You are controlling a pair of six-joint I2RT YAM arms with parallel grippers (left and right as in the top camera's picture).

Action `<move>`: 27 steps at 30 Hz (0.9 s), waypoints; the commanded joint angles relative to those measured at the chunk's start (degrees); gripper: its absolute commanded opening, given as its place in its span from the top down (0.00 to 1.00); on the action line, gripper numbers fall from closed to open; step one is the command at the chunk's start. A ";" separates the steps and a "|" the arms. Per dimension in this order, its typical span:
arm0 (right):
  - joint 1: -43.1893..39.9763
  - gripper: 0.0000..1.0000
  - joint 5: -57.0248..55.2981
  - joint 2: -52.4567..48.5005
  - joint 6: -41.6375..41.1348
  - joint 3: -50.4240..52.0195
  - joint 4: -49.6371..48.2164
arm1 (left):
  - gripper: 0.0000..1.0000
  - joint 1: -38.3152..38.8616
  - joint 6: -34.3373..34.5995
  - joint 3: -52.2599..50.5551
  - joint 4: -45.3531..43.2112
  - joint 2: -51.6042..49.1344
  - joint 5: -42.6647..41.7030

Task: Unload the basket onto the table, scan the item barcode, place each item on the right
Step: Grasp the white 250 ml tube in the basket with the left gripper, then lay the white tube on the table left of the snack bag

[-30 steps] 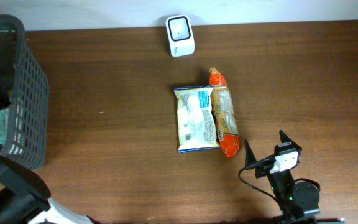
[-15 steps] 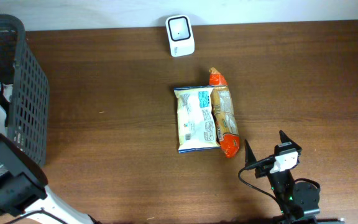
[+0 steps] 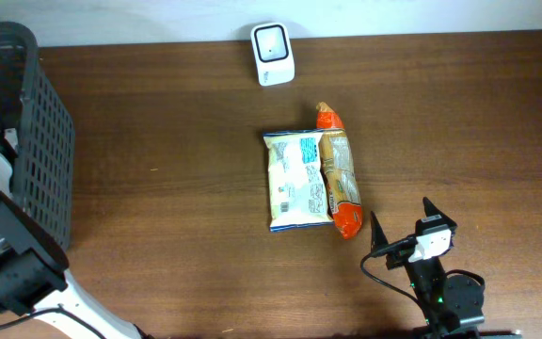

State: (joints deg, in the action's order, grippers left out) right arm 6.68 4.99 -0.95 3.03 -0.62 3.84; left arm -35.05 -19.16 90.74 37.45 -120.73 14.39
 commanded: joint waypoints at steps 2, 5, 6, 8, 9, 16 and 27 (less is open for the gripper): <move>-0.33 0.01 0.15 0.22 -0.04 0.31 0.26 | 1.00 0.81 11.02 4.46 0.83 15.52 -1.51; -0.33 0.01 0.13 0.22 -0.04 0.31 0.26 | 1.00 2.49 12.50 9.14 -0.07 28.55 -5.14; -0.33 0.01 0.15 0.22 -0.04 0.31 0.26 | 1.00 4.26 12.52 10.40 -1.46 34.64 -7.82; -0.33 0.01 0.15 0.22 -0.04 0.31 0.26 | 1.00 11.47 12.50 10.45 2.49 44.83 -15.76; -0.33 0.01 0.15 0.22 -0.04 0.31 0.26 | 1.00 14.36 12.52 10.43 5.42 46.38 -20.52; -0.33 0.01 0.15 0.22 -0.04 0.31 0.26 | 1.00 45.51 25.09 -1.53 17.25 31.93 -26.73; -0.33 0.01 0.13 0.22 -0.04 0.31 0.26 | 1.00 62.58 45.70 -7.89 8.00 7.17 -10.88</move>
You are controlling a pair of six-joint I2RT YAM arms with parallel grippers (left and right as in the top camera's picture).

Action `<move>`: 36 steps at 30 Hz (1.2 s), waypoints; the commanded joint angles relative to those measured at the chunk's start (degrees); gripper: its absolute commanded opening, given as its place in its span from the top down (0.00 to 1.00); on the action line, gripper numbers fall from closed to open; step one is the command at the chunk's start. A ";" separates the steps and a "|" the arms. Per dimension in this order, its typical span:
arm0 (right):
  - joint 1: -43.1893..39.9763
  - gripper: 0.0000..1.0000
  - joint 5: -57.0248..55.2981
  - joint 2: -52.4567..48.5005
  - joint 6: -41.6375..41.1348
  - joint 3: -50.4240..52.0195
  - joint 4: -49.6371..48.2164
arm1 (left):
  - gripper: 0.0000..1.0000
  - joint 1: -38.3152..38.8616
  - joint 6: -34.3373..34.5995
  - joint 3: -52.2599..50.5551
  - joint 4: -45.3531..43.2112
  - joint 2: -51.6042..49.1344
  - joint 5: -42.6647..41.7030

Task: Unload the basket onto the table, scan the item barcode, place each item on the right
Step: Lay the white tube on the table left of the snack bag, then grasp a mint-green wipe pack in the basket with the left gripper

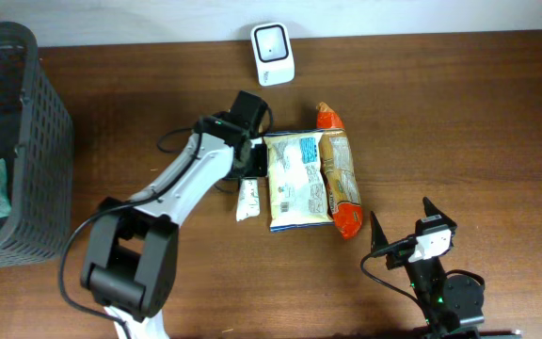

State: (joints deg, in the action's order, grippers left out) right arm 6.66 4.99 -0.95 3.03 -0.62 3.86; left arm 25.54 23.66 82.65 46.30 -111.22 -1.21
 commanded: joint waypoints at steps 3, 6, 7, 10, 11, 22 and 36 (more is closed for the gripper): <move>-0.31 0.01 0.13 0.22 -0.04 0.31 0.24 | 0.18 2.80 2.89 0.20 -0.87 -4.35 5.92; -0.31 0.01 0.15 0.22 -0.04 0.31 0.24 | 0.01 2.80 2.38 3.93 1.01 -3.89 2.10; -0.31 0.01 0.13 0.22 -0.04 0.31 0.24 | 0.01 2.80 1.05 6.40 2.43 -3.32 2.08; -0.31 0.01 0.13 0.22 -0.04 0.31 0.24 | 0.01 1.33 -6.40 22.64 10.73 1.68 5.40; -0.31 0.01 0.13 0.22 -0.04 0.31 0.24 | 0.01 -0.48 -9.75 29.66 14.10 3.80 7.34; -0.31 0.01 0.15 0.22 -0.04 0.31 0.24 | 0.01 -55.54 -7.17 32.17 20.02 14.36 19.87; -0.31 0.01 0.15 0.22 -0.04 0.31 0.24 | 0.16 -64.39 -44.15 -1.20 -15.06 -1.25 17.53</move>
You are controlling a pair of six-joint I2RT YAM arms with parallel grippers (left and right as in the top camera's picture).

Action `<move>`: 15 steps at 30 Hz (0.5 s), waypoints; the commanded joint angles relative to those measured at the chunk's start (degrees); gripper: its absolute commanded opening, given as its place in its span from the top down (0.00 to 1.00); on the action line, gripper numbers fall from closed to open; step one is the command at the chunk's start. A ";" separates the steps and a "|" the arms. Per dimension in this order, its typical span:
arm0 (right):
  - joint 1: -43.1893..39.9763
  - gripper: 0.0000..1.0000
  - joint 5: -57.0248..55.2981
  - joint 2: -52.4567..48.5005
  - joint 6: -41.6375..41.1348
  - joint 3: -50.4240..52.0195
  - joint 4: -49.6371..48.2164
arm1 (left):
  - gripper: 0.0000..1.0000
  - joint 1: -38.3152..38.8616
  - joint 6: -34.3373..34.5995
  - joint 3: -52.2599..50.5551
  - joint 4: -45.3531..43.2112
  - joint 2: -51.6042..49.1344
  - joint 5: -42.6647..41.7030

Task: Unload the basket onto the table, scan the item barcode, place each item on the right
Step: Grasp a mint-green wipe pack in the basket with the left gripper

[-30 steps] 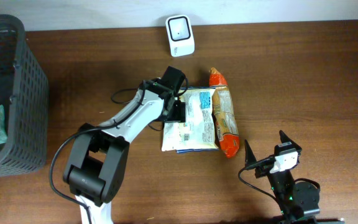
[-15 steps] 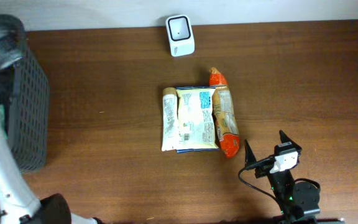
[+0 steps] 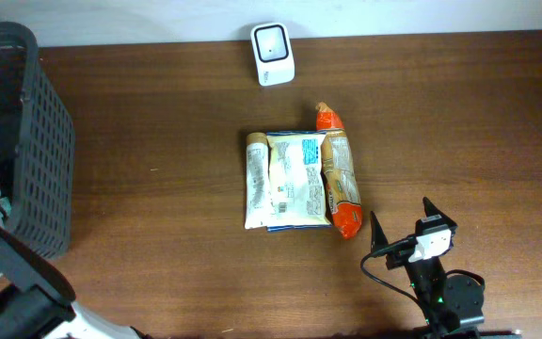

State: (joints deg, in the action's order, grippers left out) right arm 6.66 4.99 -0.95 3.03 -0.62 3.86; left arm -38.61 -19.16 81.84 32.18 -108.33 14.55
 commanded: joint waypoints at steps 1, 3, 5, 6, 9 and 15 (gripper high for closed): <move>-0.31 0.01 0.13 0.22 -0.04 0.31 0.24 | 0.16 -0.24 -1.33 -0.39 -1.14 -5.68 1.79; -0.31 0.01 0.13 0.22 -0.04 0.31 0.24 | 0.29 -0.94 -1.31 -0.39 -2.51 -9.64 1.79; -0.31 0.01 0.13 0.22 -0.04 0.31 0.24 | 0.39 -1.68 -1.31 -0.39 -2.86 -11.30 1.79; -0.31 0.01 0.15 0.22 -0.04 0.31 0.24 | 0.55 -2.21 -1.31 -0.39 -3.02 -12.22 1.79; -0.31 0.01 0.13 0.22 -0.04 0.31 0.24 | 1.00 -2.38 -1.03 0.11 -2.78 -12.41 2.64; -0.31 0.01 0.13 0.22 -0.04 0.31 0.24 | 1.00 6.03 6.19 8.81 -0.44 4.85 2.43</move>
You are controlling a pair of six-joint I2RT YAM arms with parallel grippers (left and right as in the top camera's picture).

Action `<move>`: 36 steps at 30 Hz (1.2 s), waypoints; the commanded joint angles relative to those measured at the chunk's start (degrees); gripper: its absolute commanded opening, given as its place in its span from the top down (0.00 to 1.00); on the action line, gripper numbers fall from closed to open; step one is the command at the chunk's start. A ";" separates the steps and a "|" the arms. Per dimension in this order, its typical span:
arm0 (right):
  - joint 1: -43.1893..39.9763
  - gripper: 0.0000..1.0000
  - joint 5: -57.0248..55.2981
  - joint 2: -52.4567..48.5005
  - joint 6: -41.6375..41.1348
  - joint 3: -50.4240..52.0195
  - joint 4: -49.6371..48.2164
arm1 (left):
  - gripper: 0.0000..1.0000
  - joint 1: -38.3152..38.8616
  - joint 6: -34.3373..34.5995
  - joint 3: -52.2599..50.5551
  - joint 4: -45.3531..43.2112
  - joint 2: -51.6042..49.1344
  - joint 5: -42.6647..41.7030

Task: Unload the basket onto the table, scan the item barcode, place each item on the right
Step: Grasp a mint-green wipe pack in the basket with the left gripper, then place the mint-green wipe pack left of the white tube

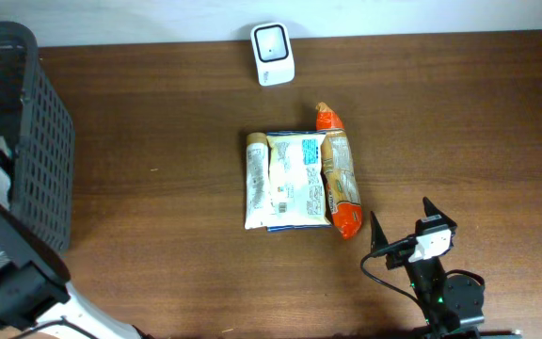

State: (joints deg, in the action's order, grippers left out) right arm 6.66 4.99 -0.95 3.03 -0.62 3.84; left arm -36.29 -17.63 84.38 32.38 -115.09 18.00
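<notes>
The white barcode scanner stands at the table's far edge. Three packets lie side by side mid-table: a slim beige one, a white and blue one and an orange one. My left arm reaches over the black basket at the left edge. Its gripper is hidden there. At the near right my right gripper stands open and holds nothing. It is a little short of the orange packet.
The mesh basket takes up the left end of the table, and my left arm's black base sits in front of it. The right arm's cable and base are at the near edge.
My left arm has shifted slightly at the basket. The three packets, the scanner and the right gripper have not moved.
At first only the white and orange packets lay mid-table, with my left arm at the basket. Then the left arm was stretched out with a beige packet beside the white one. Later that packet lay against the white one and the arm was back at the basket, where it stays.
</notes>
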 commanded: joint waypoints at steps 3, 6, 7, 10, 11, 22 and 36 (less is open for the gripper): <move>-0.31 0.01 0.13 0.22 -0.04 0.31 0.26 | 1.00 9.38 11.80 8.90 -0.46 24.06 -6.25; -0.31 0.01 0.15 0.22 -0.04 0.31 0.26 | 1.00 22.23 20.06 8.87 10.69 34.91 -15.76; -0.31 0.01 0.13 0.22 -0.04 0.31 0.26 | 1.00 26.60 21.05 8.79 15.17 34.97 -16.76; -0.31 0.01 0.15 0.22 -0.04 0.31 0.26 | 1.00 37.83 21.24 4.04 23.96 31.80 -16.83; -0.31 0.01 0.13 0.22 -0.04 0.31 0.26 | 1.00 40.68 26.84 0.26 24.15 29.88 -16.83; -0.31 0.01 0.15 0.22 -0.04 0.31 0.26 | 1.00 56.28 41.92 -8.50 22.25 9.79 -17.22; -0.31 0.01 0.15 0.22 -0.04 0.31 0.26 | 0.01 35.56 30.97 32.11 32.48 25.79 11.08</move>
State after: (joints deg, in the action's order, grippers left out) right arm 6.66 4.99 -0.95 3.03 -0.62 3.86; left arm 8.05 15.53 115.07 66.15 -90.37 20.67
